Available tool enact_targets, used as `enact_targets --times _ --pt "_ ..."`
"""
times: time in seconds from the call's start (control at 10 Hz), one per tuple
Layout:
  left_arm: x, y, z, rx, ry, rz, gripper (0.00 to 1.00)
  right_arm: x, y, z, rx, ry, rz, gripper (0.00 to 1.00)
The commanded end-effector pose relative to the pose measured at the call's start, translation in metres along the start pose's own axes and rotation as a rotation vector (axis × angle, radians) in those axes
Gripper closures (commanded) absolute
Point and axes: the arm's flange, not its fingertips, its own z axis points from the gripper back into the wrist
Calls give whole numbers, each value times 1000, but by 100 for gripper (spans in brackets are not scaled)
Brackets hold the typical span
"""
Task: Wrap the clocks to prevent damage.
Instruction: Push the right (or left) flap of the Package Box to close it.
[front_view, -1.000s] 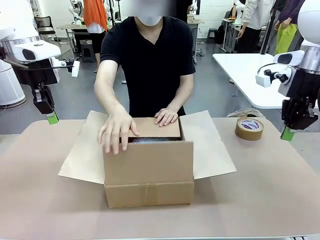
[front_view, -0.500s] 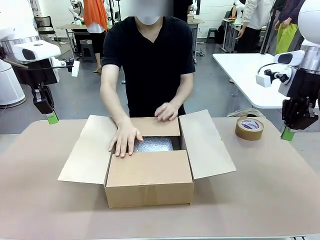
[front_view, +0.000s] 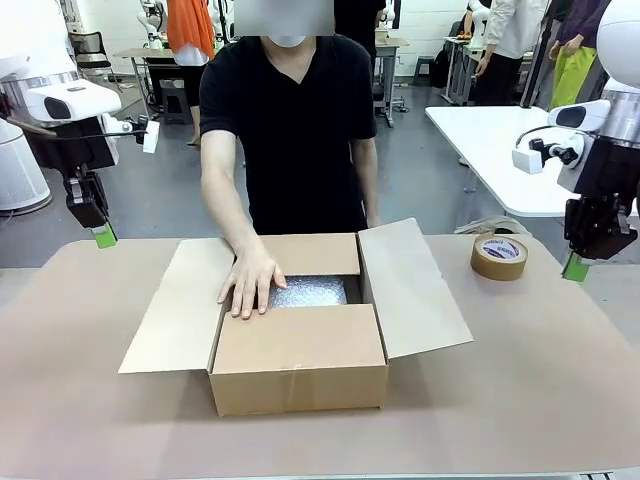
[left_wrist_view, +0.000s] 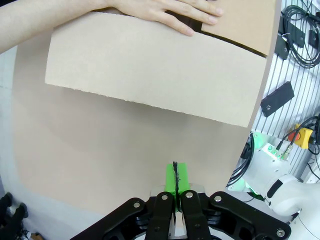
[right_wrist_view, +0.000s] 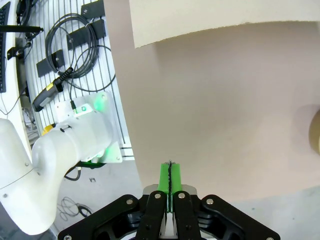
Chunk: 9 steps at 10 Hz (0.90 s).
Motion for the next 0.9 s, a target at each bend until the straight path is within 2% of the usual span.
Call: enact_targets --times 0.0,0.7,0.8 --pt "-1 -1 0 11 -8 19 100 1 1 1 -2 -2 -8 99" --pt "-1 -1 0 11 -8 19 100 0 0 0 0 0 0 99" --pt "-1 -1 0 11 -8 19 100 -8 -14 4 -29 -115 155 99"
